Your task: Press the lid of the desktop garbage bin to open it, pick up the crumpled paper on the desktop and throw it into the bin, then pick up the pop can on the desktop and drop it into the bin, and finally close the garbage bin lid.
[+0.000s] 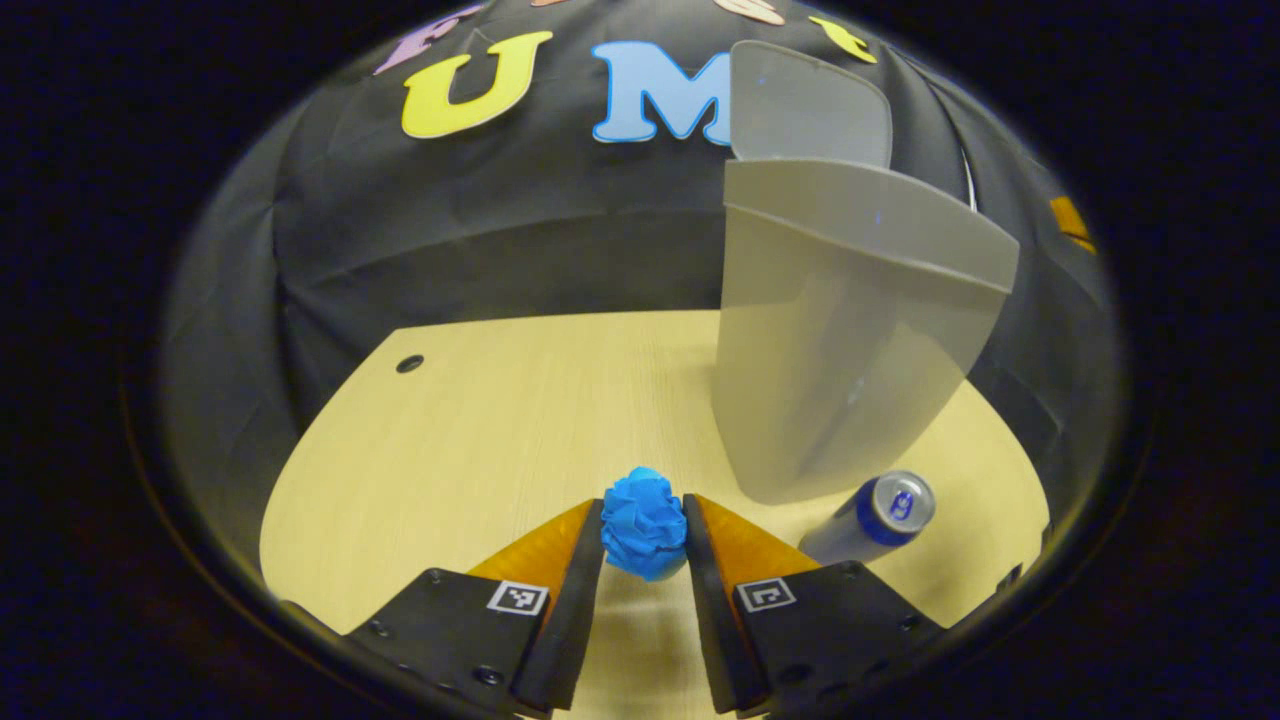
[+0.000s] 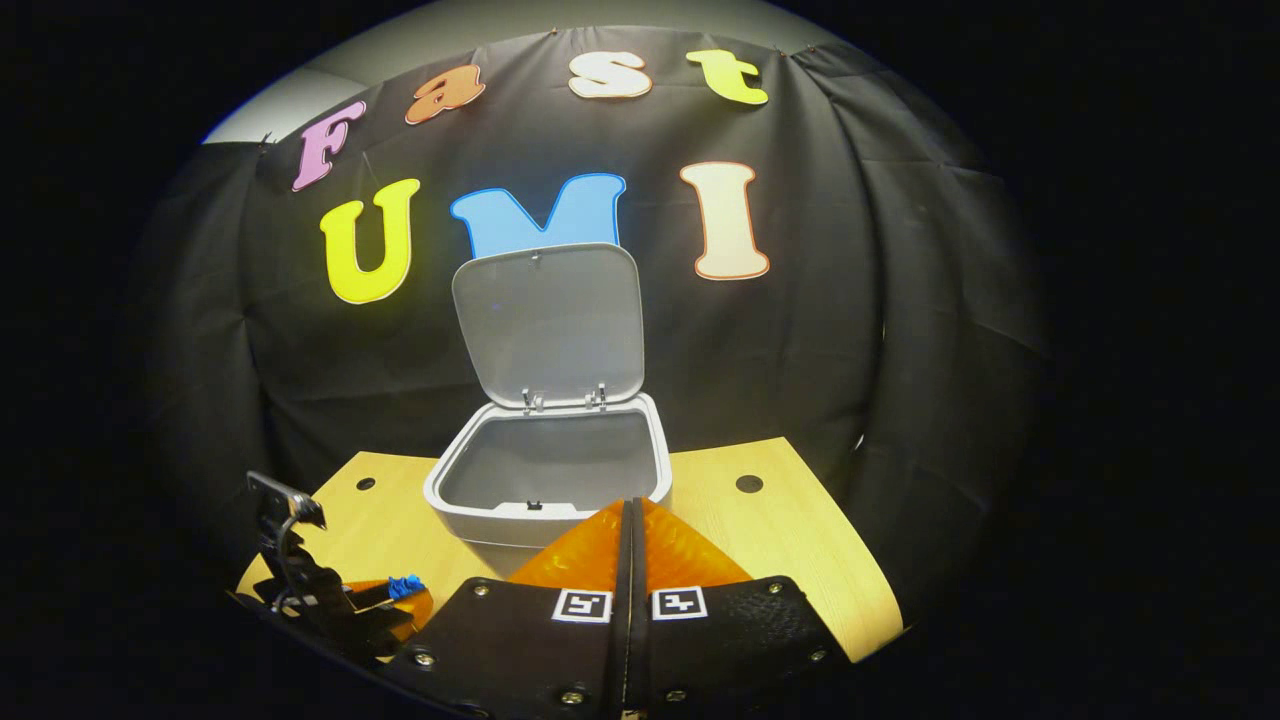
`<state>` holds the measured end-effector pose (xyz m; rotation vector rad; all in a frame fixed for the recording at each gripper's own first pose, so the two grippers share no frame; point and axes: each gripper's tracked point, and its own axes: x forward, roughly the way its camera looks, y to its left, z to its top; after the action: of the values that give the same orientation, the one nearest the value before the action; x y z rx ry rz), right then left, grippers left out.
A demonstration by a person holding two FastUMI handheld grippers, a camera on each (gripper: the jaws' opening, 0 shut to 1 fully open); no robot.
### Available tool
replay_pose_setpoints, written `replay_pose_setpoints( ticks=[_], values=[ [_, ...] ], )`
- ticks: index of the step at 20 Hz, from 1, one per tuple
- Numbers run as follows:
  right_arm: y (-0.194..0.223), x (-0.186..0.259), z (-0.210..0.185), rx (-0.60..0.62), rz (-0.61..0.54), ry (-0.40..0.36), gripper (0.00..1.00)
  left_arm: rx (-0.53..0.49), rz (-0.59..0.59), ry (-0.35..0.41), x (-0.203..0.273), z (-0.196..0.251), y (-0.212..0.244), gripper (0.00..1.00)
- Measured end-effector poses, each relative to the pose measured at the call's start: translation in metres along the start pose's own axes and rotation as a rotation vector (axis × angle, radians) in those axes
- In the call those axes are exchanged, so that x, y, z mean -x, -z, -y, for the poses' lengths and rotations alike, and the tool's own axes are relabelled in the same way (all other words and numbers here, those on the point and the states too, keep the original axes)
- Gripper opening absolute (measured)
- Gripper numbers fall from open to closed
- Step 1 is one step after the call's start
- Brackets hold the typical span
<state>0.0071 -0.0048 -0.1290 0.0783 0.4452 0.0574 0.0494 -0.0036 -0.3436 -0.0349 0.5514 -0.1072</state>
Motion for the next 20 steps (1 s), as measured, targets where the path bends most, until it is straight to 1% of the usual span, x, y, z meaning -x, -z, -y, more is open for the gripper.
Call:
replay_pose_setpoints(
  ticks=[2,3,4,6,8,9,12,13,14,15,16,17,18,20],
  values=[
    [0.003,-0.001,-0.002,-0.006,-0.005,-0.008,0.01,-0.006,0.054,0.004,0.006,0.003,-0.029,0.54],
    [0.004,-0.001,-0.003,-0.007,-0.008,-0.011,0.01,-0.01,0.087,0.005,0.009,0.004,-0.043,0.53],
    [0.005,0.0,-0.004,-0.009,-0.01,-0.015,0.01,-0.018,0.116,0.007,0.014,0.004,-0.058,0.55],
    [0.008,0.0,-0.004,-0.011,-0.015,-0.019,0.01,-0.024,0.167,0.017,0.024,0.009,-0.084,0.54],
    [0.009,-0.001,-0.004,-0.014,-0.018,-0.019,0.0,-0.014,0.216,0.03,0.033,0.015,-0.11,0.55],
    [0.01,-0.001,-0.003,-0.016,-0.02,-0.018,0.01,-0.009,0.24,0.037,0.038,0.018,-0.124,0.52],
    [0.009,-0.001,0.0,-0.021,-0.02,-0.013,0.01,-0.008,0.314,0.059,0.052,0.028,-0.163,0.54],
    [0.01,-0.001,0.001,-0.023,-0.02,-0.012,0.01,-0.013,0.333,0.07,0.055,0.032,-0.173,0.55],
    [0.009,-0.001,0.001,-0.025,-0.02,-0.01,0.0,-0.019,0.347,0.082,0.058,0.037,-0.183,0.54],
    [0.011,-0.002,0.003,-0.025,-0.02,-0.008,0.01,-0.025,0.363,0.093,0.061,0.043,-0.193,0.54],
    [0.01,-0.002,0.004,-0.026,-0.021,-0.006,0.0,-0.031,0.379,0.104,0.058,0.062,-0.2,0.55],
    [0.011,-0.002,0.005,-0.027,-0.022,-0.004,0.0,-0.035,0.391,0.113,0.059,0.069,-0.208,0.55],
    [0.01,-0.002,0.006,-0.028,-0.022,-0.003,0.0,-0.039,0.4,0.124,0.059,0.075,-0.214,0.51],
    [0.011,-0.002,0.006,-0.03,-0.024,-0.002,0.01,-0.044,0.416,0.147,0.058,0.088,-0.224,0.51]
  ],
)
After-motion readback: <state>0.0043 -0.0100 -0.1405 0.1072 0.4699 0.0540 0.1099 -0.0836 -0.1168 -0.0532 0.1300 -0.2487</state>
